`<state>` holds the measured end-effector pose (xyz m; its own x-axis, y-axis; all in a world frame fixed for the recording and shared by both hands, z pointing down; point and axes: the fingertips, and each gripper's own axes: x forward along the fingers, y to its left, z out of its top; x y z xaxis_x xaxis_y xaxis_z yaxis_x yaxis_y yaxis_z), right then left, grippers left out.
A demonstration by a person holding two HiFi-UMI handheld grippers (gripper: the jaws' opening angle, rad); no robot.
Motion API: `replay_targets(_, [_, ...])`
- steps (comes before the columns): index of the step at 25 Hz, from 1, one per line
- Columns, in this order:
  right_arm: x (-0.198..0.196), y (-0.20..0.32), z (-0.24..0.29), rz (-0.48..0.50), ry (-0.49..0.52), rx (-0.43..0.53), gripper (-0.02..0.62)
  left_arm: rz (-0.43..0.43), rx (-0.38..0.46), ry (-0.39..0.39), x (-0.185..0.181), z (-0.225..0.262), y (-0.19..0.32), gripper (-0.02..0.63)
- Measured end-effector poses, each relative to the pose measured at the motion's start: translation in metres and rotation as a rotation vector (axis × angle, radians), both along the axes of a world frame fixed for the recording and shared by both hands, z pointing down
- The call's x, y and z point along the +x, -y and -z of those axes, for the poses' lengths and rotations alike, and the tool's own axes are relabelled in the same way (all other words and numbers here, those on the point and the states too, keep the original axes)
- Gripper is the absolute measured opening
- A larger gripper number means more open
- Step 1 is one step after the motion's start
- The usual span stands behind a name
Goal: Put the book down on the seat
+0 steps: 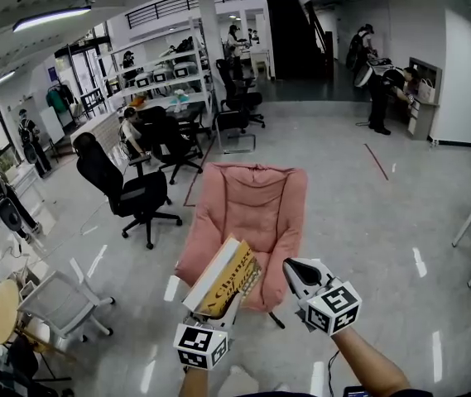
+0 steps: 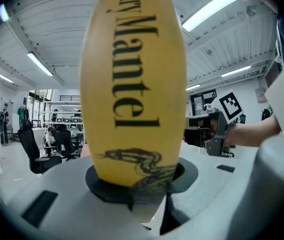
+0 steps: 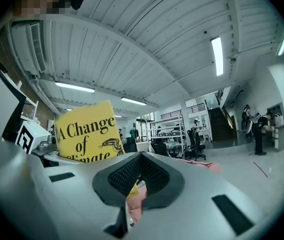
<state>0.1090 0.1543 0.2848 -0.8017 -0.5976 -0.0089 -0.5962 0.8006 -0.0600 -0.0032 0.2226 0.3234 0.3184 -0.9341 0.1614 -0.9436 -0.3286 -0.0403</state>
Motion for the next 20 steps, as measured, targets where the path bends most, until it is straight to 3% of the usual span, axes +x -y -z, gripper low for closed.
replay_targets(8, [-0.019,0.02,-0.006,0.009,-0.005,-0.004,0.016,0.017,-0.003,-0.001,-0.02,-0.004,0.018,0.149])
replay_targets(20, [-0.053,0.086,-0.011,-0.017,-0.02,-0.026,0.017,0.005,-0.025,-0.011,-0.057,-0.01,0.089,0.149])
